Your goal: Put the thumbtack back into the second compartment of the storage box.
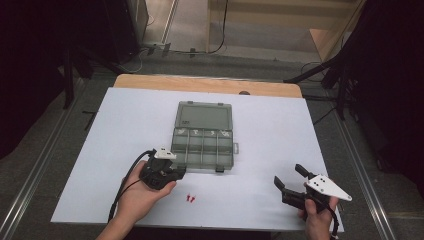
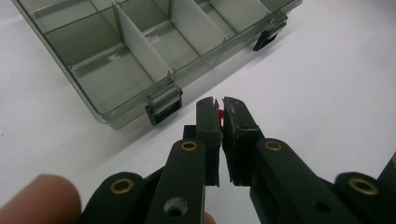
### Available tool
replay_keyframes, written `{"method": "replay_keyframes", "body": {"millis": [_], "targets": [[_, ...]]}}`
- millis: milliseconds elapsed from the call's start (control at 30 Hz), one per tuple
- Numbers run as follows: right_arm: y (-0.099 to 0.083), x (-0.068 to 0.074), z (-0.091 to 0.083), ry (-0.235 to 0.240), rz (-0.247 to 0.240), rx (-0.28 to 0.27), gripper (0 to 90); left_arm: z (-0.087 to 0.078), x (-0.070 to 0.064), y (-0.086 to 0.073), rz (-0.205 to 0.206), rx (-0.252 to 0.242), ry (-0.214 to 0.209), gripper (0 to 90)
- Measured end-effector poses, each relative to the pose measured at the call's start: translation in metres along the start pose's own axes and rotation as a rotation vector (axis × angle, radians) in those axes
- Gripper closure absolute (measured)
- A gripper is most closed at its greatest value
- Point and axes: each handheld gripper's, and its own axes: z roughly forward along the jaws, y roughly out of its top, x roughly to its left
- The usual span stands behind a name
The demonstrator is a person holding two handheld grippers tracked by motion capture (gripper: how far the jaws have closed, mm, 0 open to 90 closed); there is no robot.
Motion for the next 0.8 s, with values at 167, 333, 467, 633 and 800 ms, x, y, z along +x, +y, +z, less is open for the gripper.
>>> {"method": "replay_keyframes", "body": {"millis": [167, 333, 467, 633, 800], "targets": [[0.0, 0.0, 0.0, 0.001, 0.0, 0.002, 13.8, -0.001, 0.001, 0.005, 0.003, -0.002, -0.003, 85.6], [0.0, 0.0, 0.0, 0.002, 0.0, 0.004, 13.8, -0.001, 0.002, 0.01, 0.007, -0.013, 0.002, 85.6], [0.0, 0.0, 0.001, 0.002, 0.0, 0.003, 13.9, -0.002, 0.004, 0.014, 0.013, -0.016, 0.003, 85.6], [0.0, 0.0, 0.001, 0.001, -0.002, 0.005, 13.9, -0.003, 0.006, 0.02, 0.021, -0.02, 0.014, 85.6], [0.0, 0.001, 0.002, 0.002, -0.003, 0.006, 13.8, -0.004, 0.009, 0.026, 0.027, -0.021, 0.021, 85.6]]}}
